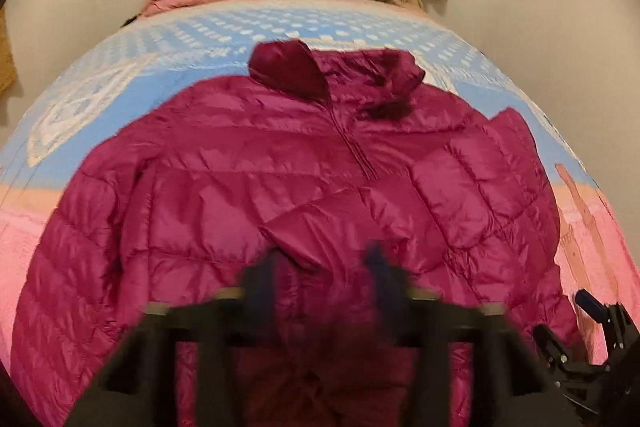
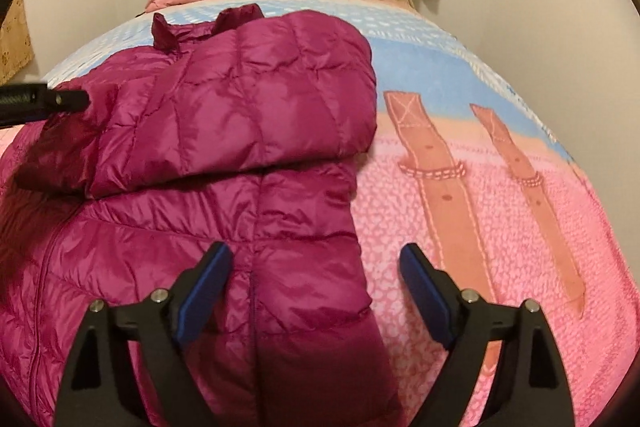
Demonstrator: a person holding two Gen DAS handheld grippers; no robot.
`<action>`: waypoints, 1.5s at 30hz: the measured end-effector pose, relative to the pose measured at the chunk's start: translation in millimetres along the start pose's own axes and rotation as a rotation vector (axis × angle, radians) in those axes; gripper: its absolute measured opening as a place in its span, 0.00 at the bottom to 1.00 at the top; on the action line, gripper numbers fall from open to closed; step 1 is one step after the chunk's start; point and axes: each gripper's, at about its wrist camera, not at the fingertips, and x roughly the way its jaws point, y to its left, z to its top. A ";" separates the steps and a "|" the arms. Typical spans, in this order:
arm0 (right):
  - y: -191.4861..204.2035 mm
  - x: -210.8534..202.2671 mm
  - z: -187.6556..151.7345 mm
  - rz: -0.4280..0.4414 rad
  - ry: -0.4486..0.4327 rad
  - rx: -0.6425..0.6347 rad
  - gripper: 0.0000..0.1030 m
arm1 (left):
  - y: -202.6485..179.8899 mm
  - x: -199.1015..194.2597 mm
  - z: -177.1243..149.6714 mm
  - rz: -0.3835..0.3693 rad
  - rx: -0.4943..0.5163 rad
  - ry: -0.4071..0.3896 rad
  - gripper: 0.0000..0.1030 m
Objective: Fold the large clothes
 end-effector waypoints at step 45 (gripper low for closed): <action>7.4 54.2 99.1 0.184 -0.048 0.087 0.82 | 28.8 12.6 -29.9 0.321 0.078 -0.095 0.80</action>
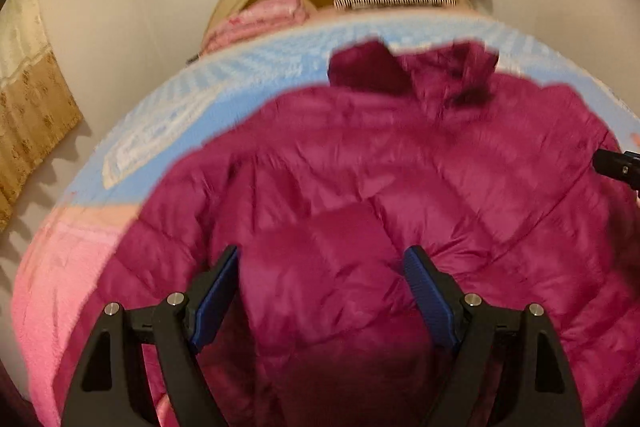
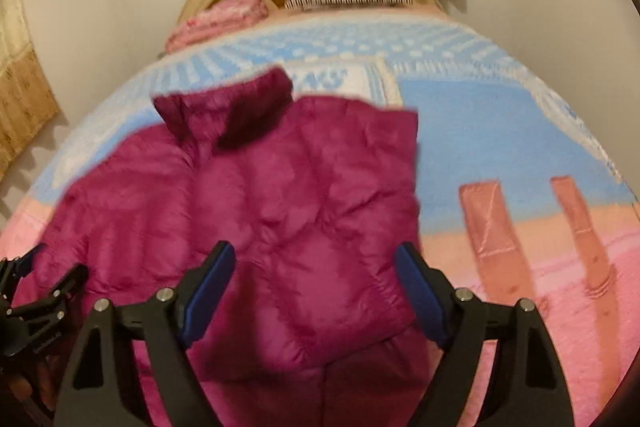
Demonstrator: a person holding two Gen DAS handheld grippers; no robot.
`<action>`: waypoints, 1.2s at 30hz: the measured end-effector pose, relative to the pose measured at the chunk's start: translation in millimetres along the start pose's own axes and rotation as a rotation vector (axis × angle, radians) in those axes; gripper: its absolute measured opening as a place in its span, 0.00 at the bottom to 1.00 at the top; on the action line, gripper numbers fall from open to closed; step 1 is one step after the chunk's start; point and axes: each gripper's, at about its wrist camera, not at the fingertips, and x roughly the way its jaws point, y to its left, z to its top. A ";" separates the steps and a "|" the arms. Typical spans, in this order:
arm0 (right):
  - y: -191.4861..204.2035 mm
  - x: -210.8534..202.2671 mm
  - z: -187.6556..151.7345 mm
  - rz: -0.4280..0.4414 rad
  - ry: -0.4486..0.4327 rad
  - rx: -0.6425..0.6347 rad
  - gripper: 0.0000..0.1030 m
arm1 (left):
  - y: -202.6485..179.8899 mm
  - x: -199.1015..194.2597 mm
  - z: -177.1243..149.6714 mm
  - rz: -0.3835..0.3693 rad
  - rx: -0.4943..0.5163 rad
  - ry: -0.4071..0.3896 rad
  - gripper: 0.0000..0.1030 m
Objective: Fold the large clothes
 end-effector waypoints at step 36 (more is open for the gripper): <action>75.0 11.4 -47.4 0.010 0.111 -0.177 0.95 | 3.3 24.4 -10.9 -0.054 -0.046 0.072 0.95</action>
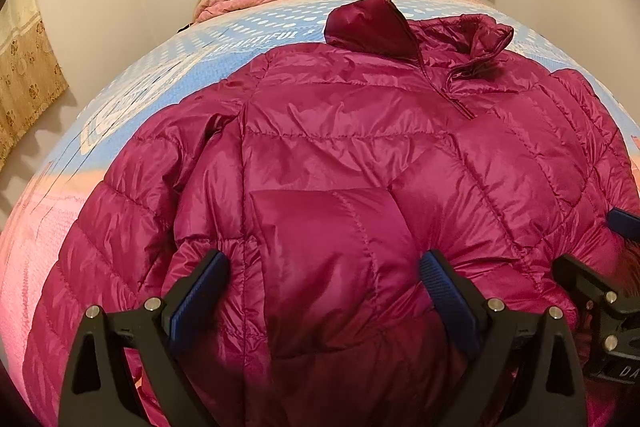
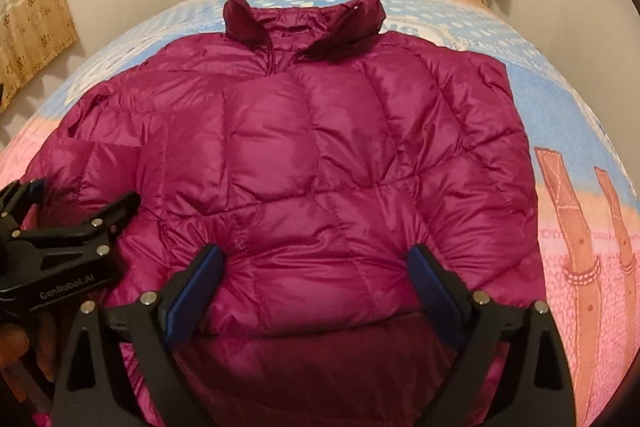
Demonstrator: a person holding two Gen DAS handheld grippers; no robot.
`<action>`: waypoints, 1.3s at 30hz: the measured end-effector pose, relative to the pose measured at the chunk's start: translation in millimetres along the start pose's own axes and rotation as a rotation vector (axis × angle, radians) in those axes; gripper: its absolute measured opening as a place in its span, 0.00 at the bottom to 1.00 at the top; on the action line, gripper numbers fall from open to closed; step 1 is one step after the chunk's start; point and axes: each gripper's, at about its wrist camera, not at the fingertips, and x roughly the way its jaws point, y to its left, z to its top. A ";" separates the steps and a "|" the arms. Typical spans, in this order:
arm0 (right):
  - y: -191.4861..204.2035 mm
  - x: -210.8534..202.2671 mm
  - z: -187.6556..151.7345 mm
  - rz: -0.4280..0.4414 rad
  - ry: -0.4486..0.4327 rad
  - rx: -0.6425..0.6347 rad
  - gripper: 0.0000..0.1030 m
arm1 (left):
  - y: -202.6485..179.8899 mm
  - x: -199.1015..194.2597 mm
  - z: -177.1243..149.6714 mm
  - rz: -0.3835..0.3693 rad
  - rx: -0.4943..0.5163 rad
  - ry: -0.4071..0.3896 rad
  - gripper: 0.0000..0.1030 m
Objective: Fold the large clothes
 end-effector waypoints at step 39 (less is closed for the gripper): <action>4.9 5.5 -0.6 -0.051 0.003 -0.015 1.00 | 167.0 -108.7 -53.5 0.202 -0.105 -0.062 0.95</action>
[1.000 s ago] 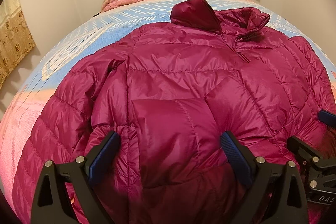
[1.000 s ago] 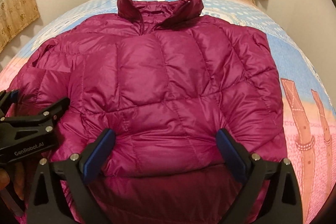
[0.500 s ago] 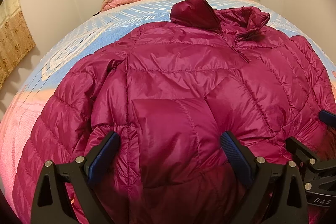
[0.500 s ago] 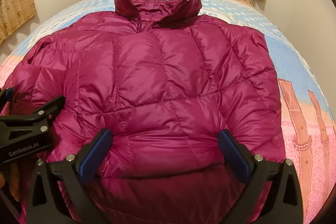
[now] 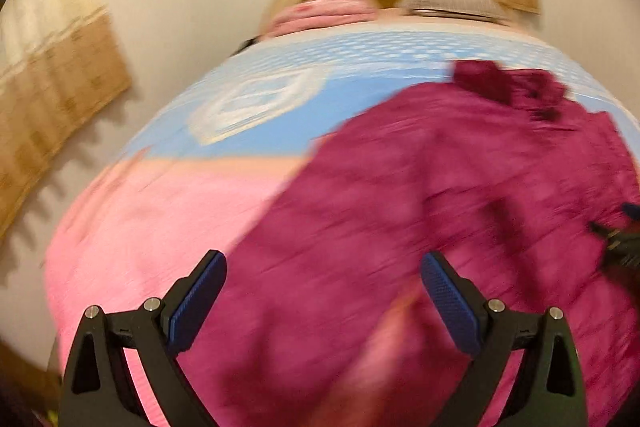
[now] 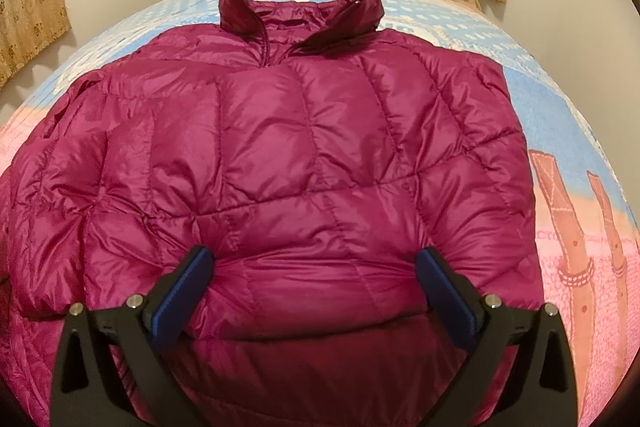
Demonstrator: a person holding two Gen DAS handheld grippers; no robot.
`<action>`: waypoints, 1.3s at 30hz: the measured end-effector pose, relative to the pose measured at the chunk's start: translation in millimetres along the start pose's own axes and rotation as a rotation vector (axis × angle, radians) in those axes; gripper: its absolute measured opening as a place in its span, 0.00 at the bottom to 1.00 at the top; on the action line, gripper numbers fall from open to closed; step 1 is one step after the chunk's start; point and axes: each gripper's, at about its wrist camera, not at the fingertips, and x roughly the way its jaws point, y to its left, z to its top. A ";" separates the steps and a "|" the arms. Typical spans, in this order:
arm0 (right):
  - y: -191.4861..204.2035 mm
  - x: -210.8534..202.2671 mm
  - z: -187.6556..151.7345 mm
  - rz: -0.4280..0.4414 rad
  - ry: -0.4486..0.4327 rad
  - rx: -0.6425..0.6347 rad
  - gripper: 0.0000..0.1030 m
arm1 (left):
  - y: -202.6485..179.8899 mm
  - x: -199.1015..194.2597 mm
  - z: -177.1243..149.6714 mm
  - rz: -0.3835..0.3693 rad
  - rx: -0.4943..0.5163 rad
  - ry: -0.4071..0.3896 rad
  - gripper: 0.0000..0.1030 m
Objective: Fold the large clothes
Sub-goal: 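Grasp the other sleeve cuff with the left gripper and lift it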
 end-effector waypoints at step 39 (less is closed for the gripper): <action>-37.1 -89.4 -47.3 0.034 -0.169 0.047 1.00 | 28.8 -64.0 72.2 -0.025 -0.034 -0.241 0.04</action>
